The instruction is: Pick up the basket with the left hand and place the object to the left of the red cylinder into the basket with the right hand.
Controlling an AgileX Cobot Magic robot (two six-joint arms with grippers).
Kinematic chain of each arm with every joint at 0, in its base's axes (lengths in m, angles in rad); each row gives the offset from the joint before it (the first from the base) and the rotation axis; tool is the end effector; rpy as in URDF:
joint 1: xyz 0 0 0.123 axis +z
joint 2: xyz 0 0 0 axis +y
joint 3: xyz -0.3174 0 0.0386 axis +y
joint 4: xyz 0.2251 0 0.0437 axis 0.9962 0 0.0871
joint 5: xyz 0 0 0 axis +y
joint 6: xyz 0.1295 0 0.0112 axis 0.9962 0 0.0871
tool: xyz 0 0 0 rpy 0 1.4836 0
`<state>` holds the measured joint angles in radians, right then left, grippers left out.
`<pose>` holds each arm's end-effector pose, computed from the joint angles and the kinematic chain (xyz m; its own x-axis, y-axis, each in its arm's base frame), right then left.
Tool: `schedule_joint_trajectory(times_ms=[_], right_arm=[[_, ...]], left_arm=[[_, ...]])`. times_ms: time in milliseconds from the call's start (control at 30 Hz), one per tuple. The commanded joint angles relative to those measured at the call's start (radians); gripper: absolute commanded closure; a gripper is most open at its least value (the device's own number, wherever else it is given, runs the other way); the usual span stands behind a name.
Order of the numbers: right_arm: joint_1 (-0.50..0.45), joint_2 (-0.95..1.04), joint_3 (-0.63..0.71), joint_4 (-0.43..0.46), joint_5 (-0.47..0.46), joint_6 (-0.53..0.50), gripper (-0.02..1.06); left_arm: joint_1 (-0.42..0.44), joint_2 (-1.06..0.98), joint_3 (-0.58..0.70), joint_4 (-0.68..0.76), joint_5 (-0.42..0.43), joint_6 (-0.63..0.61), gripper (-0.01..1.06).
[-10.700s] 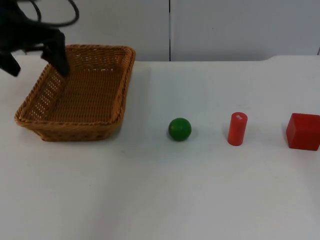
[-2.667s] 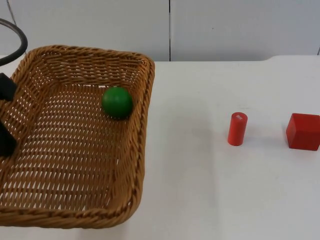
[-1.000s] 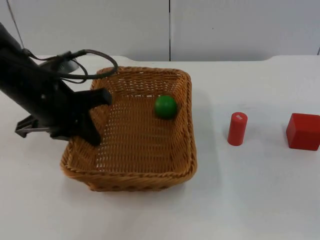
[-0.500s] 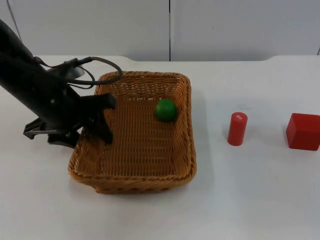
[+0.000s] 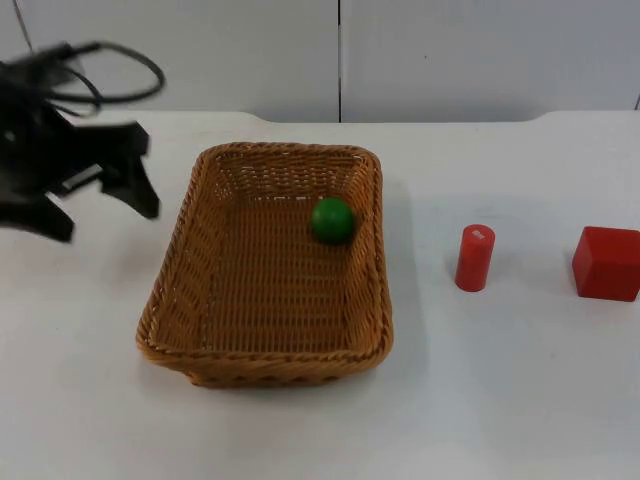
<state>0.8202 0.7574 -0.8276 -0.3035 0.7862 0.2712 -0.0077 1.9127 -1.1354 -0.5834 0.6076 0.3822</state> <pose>0.1032 0.0703 0.3561 -0.4195 -0.3732 -0.8275 -0.5745 0.8149 -0.0763 0.3763 -0.0438 0.1666 -0.9448 -0.1011 -0.3115 0.0088 0.9430 -0.3326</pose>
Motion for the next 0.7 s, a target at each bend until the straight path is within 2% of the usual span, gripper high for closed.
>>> schedule_joint_trajectory(times_ms=[0, 100, 167, 200, 267, 500, 667], right_arm=[[0.0, -0.004, 0.001, -0.007, -0.004, 0.005, 0.31], [0.0, -0.004, 0.001, -0.007, -0.004, 0.005, 0.31], [0.0, -0.004, 0.001, -0.007, -0.004, 0.005, 0.31], [0.0, -0.004, 0.001, -0.007, -0.004, 0.005, 0.31], [0.0, -0.006, 0.001, -0.007, -0.004, 0.005, 0.31], [0.0, -0.006, 0.001, -0.007, -0.004, 0.005, 0.31], [0.0, -0.006, 0.001, -0.006, -0.004, 0.005, 0.31]], left_arm=[[0.024, -0.102, -0.008, 0.084, 0.037, -0.058, 0.25], [0.028, -0.169, -0.008, 0.157, 0.048, -0.105, 0.22], [0.028, -0.227, -0.008, 0.21, 0.065, -0.145, 0.11], [0.028, -0.227, -0.008, 0.21, 0.065, -0.145, 0.11], [0.028, -0.304, -0.008, 0.243, 0.096, -0.178, 0.0], [0.028, -0.499, -0.004, 0.252, 0.19, -0.18, 0.0], [0.028, -0.681, 0.012, 0.252, 0.208, -0.178, 0.0]])
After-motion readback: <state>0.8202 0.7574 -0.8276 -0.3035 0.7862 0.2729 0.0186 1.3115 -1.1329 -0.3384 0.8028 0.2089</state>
